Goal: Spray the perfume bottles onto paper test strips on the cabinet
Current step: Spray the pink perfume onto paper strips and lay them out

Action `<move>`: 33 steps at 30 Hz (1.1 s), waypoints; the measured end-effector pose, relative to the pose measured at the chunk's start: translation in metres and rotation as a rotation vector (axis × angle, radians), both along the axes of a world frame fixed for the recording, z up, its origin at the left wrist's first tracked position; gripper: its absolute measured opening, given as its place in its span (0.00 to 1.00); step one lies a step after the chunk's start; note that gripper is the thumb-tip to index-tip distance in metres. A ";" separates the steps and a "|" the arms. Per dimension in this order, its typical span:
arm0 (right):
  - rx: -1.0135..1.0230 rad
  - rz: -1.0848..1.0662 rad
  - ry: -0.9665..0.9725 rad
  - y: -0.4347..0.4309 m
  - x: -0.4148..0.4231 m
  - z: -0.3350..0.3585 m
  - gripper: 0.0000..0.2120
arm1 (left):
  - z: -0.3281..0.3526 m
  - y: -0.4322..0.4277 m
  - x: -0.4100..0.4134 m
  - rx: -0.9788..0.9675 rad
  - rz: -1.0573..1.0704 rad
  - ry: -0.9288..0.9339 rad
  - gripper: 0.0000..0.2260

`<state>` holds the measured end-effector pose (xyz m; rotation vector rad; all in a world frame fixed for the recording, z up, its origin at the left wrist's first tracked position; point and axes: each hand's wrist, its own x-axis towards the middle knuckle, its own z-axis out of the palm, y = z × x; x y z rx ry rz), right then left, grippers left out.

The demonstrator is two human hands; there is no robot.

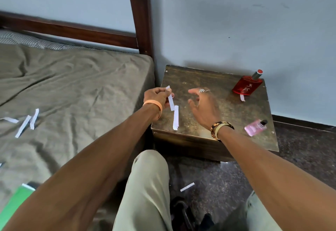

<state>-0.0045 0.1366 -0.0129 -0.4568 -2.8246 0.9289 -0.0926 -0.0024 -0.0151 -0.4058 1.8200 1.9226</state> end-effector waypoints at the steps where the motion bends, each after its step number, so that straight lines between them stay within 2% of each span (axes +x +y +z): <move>1: -0.016 0.023 -0.028 -0.004 -0.006 -0.003 0.15 | -0.002 -0.005 -0.004 -0.007 0.011 -0.007 0.05; 6: -0.028 0.066 -0.088 -0.020 -0.032 -0.019 0.18 | -0.017 -0.017 -0.022 -0.076 0.040 -0.038 0.06; 16: 0.019 0.101 -0.214 -0.026 -0.062 -0.039 0.24 | -0.043 -0.009 -0.034 -0.067 0.031 -0.123 0.02; 19: 0.040 0.151 -0.247 -0.031 -0.066 -0.040 0.22 | -0.047 -0.008 -0.033 -0.051 0.010 -0.132 0.03; 21: 0.051 0.159 -0.235 -0.033 -0.065 -0.043 0.18 | -0.049 -0.008 -0.032 -0.038 -0.011 -0.138 0.03; 29: -0.040 0.036 -0.135 -0.032 -0.069 -0.051 0.13 | -0.047 -0.007 -0.030 -0.031 -0.056 -0.136 0.01; 33: -0.035 -0.046 -0.055 -0.026 -0.064 -0.045 0.16 | -0.037 -0.003 -0.027 0.037 -0.080 -0.117 0.07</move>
